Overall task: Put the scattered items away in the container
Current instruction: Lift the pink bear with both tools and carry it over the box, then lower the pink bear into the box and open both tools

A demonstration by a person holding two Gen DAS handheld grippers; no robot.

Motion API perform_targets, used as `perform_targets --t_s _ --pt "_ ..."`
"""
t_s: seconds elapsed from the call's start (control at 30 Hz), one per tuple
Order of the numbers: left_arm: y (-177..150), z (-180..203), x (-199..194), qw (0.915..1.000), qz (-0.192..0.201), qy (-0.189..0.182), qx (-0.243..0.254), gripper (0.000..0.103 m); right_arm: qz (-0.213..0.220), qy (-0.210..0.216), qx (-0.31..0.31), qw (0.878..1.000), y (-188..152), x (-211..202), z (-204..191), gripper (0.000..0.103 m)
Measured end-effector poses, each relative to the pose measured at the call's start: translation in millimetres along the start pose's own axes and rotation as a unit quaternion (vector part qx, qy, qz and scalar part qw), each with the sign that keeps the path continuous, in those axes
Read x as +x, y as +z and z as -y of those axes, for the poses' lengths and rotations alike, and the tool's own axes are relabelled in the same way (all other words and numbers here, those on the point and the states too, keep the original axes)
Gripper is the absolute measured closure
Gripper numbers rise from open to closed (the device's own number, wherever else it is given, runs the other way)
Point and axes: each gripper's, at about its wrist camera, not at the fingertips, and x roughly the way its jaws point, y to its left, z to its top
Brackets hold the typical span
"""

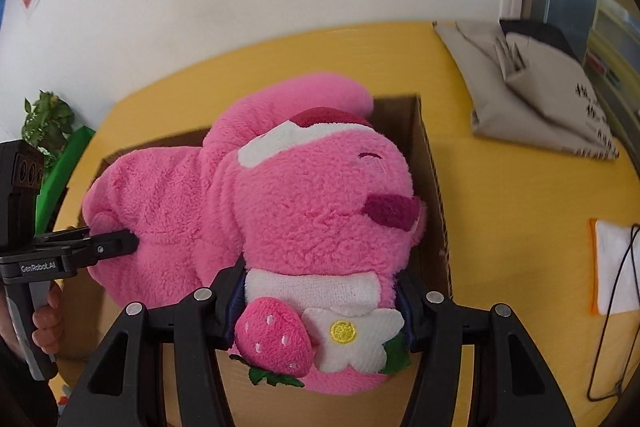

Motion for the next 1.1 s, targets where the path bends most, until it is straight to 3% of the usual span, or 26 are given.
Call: perform_targets --t_s 0.27,0.33,0.43,0.6,0.73,0.83,0.9,1.1 --pt "5.3 -0.6 1.7 0.9999 0.004 0.007 0.011 0.036 -0.008 -0.017 0.024 1.000 -8.4 -1.2 -2.6 0.040" --pt "7.6 -2.0 3.9 0.9999 0.005 0.012 0.006 0.030 -0.009 -0.023 0.030 0.999 -11.4 -3.1 -2.8 0.039" --pt "8.3 3.1 -1.0 0.9993 0.026 0.024 0.013 0.028 -0.015 -0.022 0.047 0.999 -6.4 3.0 4.8 0.035" --pt "3.4 7.0 -52.3 0.9949 0.096 -0.015 0.028 0.030 0.003 -0.019 0.045 0.999 2.6 -7.7 12.7 0.010" --pt "-22.3 27.3 -127.1 0.9823 0.175 -0.002 0.068 0.028 0.034 -0.006 0.010 0.999 -0.5 -49.0 -3.6 0.008" --pt "-58.5 58.3 -183.4 0.9625 0.241 0.049 0.115 0.028 0.073 -0.010 -0.039 0.997 -13.3 -100.1 -27.4 0.006" --pt "-85.3 78.8 -212.3 0.9500 0.269 0.072 0.142 0.019 0.104 -0.016 -0.061 0.993 -28.7 -139.2 -43.8 0.000" --pt "-177.8 99.2 -270.1 0.9272 0.342 0.097 0.118 0.019 0.177 -0.025 -0.101 0.979 -88.6 -232.7 -86.5 0.000"
